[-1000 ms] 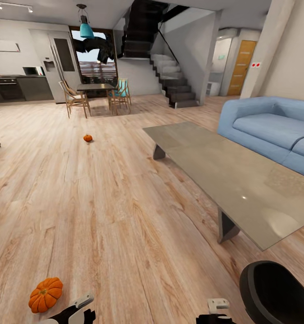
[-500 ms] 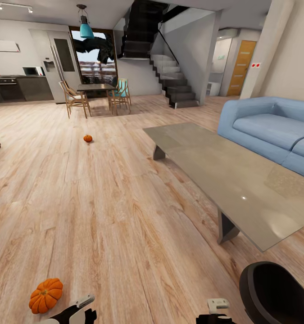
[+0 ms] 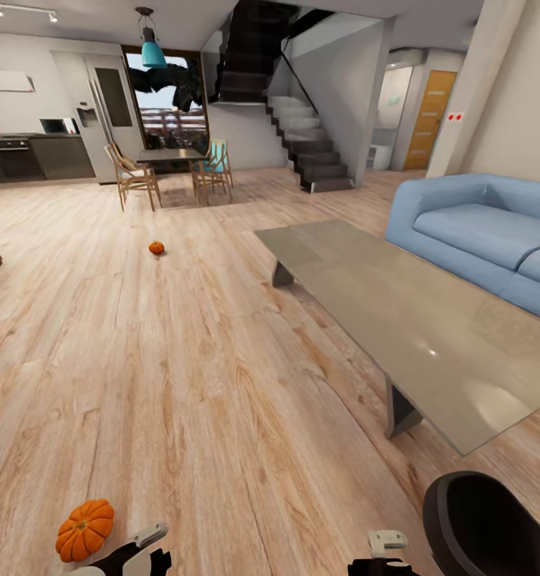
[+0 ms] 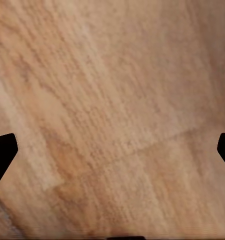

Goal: Place each of the two pumpkins and all three candles from the living room inside a cabinet in the living room (use any cabinet), then make sure every cabinet is closed, and position the cauldron so it is next to a table in the living room.

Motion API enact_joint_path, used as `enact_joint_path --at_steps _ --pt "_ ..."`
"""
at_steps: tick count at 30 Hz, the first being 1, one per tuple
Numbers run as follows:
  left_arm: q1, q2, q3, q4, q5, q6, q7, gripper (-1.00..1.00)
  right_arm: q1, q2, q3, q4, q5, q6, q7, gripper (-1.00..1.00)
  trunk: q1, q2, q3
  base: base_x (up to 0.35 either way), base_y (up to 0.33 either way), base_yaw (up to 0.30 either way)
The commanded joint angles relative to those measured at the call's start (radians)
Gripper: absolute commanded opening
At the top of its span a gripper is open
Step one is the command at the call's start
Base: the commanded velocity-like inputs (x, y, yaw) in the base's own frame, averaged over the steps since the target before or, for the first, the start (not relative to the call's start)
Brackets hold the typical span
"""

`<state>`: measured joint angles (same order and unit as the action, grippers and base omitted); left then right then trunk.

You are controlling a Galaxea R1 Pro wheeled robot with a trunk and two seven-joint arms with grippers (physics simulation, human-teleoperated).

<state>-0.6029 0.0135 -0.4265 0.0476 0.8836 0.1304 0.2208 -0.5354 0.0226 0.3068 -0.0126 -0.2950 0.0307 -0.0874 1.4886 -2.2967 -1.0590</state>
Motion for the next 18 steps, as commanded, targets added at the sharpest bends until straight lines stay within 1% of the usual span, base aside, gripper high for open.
enact_joint_path --at_steps 1,6,10,18 --pt "0.000 0.000 0.000 0.000 0.000 0.000 0.000 1.00 0.000 0.000 0.000 -0.001 -0.001 0.000 -0.001 1.00 -0.004 0.007 0.002 0.000 0.000 0.013" --pt "0.000 0.000 0.000 0.000 0.001 0.000 0.000 1.00 0.000 0.004 0.000 0.000 0.006 0.001 -0.005 1.00 -0.023 0.042 0.010 0.000 0.000 0.086" --pt "0.000 0.000 0.000 0.001 0.002 0.000 0.004 1.00 0.000 0.007 0.000 -0.001 0.002 0.002 -0.008 1.00 -0.038 0.070 0.016 0.000 0.000 0.104" --pt "0.000 -0.002 0.000 0.001 0.000 0.000 0.006 1.00 0.000 0.006 0.000 -0.001 -0.001 0.002 -0.009 1.00 -0.069 0.126 0.028 0.000 0.000 0.017"
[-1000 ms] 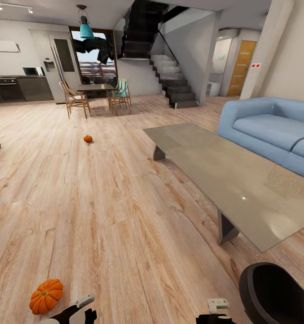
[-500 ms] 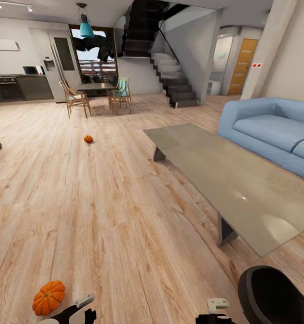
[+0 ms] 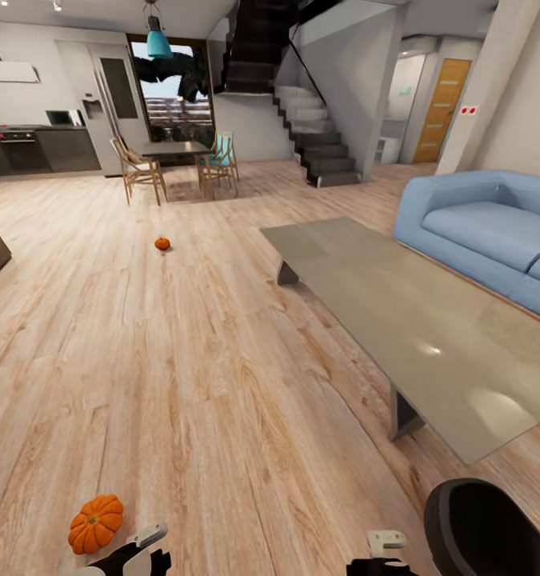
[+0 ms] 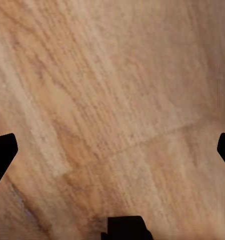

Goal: Place each of the two pumpkins and all three candles from the living room inside a cabinet in the living room (use any cabinet), then make sure every cabinet is closed, and position the cauldron so it is next to a table in the living room.

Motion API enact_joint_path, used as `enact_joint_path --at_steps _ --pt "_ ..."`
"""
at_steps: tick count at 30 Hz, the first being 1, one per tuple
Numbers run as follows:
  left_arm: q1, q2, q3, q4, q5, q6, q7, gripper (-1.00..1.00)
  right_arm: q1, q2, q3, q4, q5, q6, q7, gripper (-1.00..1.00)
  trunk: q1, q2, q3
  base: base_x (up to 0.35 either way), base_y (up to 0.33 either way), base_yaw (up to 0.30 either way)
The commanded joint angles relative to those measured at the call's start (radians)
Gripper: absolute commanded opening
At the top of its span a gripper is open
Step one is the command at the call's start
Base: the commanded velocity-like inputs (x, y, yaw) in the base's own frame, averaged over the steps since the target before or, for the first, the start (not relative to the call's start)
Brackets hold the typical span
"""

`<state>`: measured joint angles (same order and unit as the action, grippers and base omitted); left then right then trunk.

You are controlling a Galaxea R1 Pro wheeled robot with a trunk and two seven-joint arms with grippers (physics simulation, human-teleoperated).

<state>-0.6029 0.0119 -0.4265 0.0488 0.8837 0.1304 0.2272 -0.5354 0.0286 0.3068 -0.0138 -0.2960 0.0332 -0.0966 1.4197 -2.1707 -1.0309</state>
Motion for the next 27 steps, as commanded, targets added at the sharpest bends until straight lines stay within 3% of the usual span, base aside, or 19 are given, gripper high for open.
enact_joint_path --at_steps 1,27 --pt "0.000 0.000 0.000 0.000 0.000 0.000 0.000 1.00 0.000 -0.001 0.000 0.000 0.000 0.000 0.000 1.00 -0.004 0.007 0.002 0.000 0.000 0.001" --pt "0.000 0.001 0.002 0.000 0.001 0.000 0.001 1.00 0.000 -0.005 0.000 0.002 0.000 -0.001 0.001 1.00 -0.104 0.189 0.041 0.000 0.000 0.000"
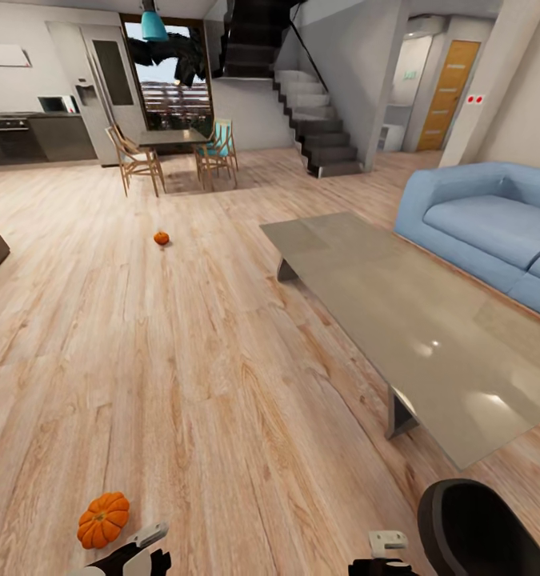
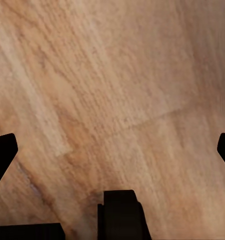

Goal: Place each of the two pumpkins and all three candles from the living room inside a cabinet in the living room (use any cabinet), then make sure every cabinet is closed, and position the cauldron so it is next to a table in the living room.

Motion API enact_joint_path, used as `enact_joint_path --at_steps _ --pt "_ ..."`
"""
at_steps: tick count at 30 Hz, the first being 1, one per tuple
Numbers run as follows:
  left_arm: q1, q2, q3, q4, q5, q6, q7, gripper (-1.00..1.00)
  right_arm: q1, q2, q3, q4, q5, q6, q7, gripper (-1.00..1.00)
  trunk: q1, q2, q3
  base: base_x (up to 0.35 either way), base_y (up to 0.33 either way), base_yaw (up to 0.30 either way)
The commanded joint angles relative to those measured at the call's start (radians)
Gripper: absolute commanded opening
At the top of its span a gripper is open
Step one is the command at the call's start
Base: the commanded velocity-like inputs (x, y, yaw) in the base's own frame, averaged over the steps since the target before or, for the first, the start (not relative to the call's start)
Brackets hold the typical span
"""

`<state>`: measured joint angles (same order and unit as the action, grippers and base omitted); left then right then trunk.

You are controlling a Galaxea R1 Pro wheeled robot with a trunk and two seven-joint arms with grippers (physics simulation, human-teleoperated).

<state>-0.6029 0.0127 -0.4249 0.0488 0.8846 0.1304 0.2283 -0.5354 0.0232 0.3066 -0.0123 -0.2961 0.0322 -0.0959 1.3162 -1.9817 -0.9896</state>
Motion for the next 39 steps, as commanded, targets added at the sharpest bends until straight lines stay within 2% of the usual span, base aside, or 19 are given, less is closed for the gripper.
enact_joint_path --at_steps 1,7,27,39 --pt "0.000 -0.001 0.000 0.000 0.000 0.000 -0.001 1.00 0.000 0.001 0.000 0.000 0.002 0.000 0.000 1.00 -0.004 0.007 0.002 0.000 0.000 0.004" --pt "0.000 0.000 0.000 0.000 -0.001 0.001 -0.006 1.00 0.000 0.001 0.000 -0.001 0.007 0.002 -0.001 1.00 -0.027 0.049 0.011 0.028 -0.022 0.064" --pt "0.000 0.001 0.000 0.001 0.001 0.003 -0.007 1.00 0.000 0.002 0.000 -0.001 0.008 0.000 -0.001 1.00 -0.027 0.049 -0.021 0.272 -0.152 0.072" --pt "0.000 0.003 0.001 0.002 0.001 0.002 -0.007 1.00 0.000 0.006 0.000 0.000 0.009 0.000 0.001 1.00 -0.027 0.049 -0.040 0.329 -0.023 0.119"
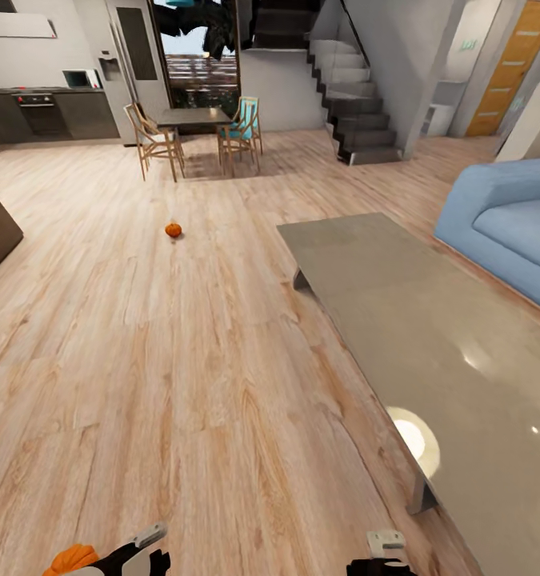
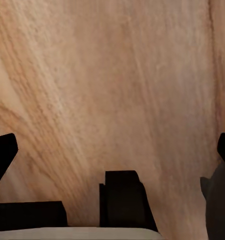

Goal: Place each of the two pumpkins and all three candles from the living room inside a cabinet in the living room (use any cabinet), then make sure every cabinet is closed, and position the cauldron so it is next to a table in the living room.

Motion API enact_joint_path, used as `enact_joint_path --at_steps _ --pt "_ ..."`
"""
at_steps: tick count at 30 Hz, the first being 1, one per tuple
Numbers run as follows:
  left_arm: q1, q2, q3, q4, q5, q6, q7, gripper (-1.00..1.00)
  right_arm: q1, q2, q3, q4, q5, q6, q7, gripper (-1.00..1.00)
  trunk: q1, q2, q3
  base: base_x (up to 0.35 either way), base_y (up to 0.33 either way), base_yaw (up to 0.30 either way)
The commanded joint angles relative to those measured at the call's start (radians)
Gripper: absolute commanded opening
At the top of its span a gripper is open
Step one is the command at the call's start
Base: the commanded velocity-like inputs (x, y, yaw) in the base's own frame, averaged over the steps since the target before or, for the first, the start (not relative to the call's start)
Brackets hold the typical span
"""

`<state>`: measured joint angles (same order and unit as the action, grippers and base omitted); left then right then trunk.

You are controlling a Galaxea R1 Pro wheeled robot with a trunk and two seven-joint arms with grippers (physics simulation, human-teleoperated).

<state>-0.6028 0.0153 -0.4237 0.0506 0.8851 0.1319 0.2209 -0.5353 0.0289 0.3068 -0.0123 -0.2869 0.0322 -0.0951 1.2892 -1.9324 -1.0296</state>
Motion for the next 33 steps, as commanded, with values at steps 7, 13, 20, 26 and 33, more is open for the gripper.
enact_joint_path --at_steps 7,13,20,26,33 --pt "0.000 0.000 -0.001 0.000 0.000 0.000 0.000 1.00 0.000 0.000 0.000 0.000 0.000 0.000 0.000 1.00 0.000 0.000 -0.010 0.330 0.000 0.179" --pt "0.000 0.000 -0.001 0.000 0.000 0.000 0.000 1.00 0.000 0.000 0.000 0.000 0.000 0.000 0.000 1.00 0.000 0.000 -0.018 0.330 0.000 0.183" --pt "0.000 0.000 0.000 0.000 0.000 0.000 0.000 1.00 0.000 0.000 0.001 0.000 0.000 0.000 0.000 1.00 0.000 0.000 -0.028 0.330 0.000 0.187" --pt "0.000 0.000 -0.001 0.000 0.000 0.000 0.000 1.00 0.000 -0.001 0.001 0.000 0.000 0.000 0.003 1.00 0.000 0.000 -0.035 0.330 0.000 0.178" --pt "0.000 0.000 -0.001 0.000 0.000 0.000 0.000 1.00 0.000 -0.003 0.000 0.000 0.000 -0.001 0.006 1.00 0.000 0.000 -0.036 0.330 0.000 0.043"
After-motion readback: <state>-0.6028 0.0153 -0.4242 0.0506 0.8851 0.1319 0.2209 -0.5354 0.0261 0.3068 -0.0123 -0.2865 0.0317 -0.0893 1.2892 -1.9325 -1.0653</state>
